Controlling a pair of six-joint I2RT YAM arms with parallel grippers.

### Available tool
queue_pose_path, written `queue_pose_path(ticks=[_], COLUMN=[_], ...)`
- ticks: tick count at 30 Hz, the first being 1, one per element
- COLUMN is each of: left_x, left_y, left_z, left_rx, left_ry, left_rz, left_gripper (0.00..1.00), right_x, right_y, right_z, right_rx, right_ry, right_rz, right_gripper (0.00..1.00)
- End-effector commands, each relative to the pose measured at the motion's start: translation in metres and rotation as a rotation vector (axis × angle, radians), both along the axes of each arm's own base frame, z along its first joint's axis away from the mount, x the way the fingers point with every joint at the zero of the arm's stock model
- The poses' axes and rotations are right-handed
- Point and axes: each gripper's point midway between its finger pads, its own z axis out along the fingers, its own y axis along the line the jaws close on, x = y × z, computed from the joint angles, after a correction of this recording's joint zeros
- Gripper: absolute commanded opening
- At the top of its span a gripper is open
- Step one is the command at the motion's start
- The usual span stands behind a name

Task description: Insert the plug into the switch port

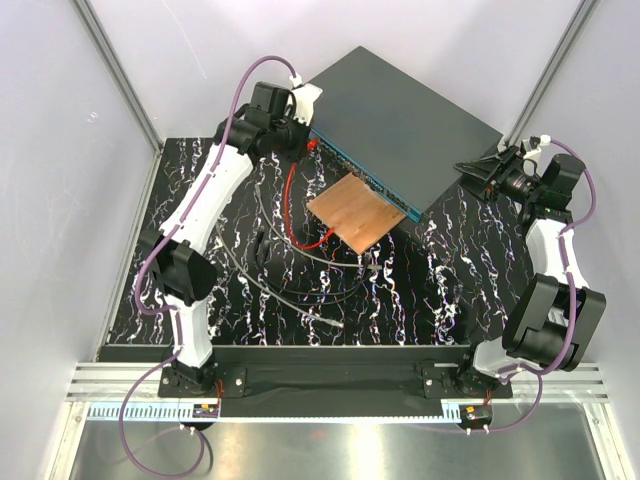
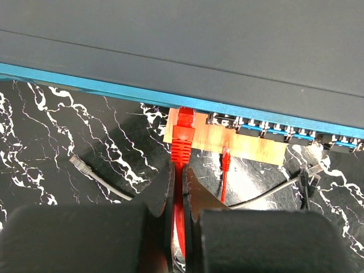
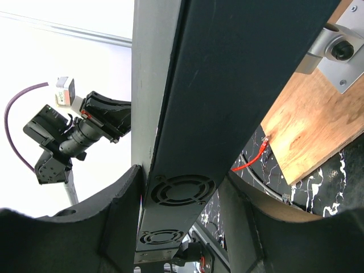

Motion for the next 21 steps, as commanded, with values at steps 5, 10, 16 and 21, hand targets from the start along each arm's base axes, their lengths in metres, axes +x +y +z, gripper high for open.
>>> queue_pose_path(ticks=[5, 10, 16, 21], left_x=[0.034, 0.034, 0.037, 0.043], left_y=[-0.059, -0.070, -0.079, -0.087], left_z=[0.076, 0.089, 0.094, 0.089], left_rx=[-0.231, -0.250, -0.264, -0.266], left_ry=[-0.274, -0.320, -0.350, -0.356], left_rz=[-0.099, -0.124, -0.137, -0.141], left_gripper=[0.00, 0.00, 0.00, 0.00], right_x=[0.014, 0.016, 0.017, 0.017], right_y=[0.009, 0.009, 0.008, 0.009], right_z=[-0.002, -0.004, -0.006, -0.005], right_rx=[-0.085, -0.083, -0.083, -0.084], right_ry=[-0.057, -0.053, -0.047, -0.050], right_rz=[0.002, 0.002, 0.003, 0.008], right_gripper=[0.00, 0.00, 0.00, 0.00])
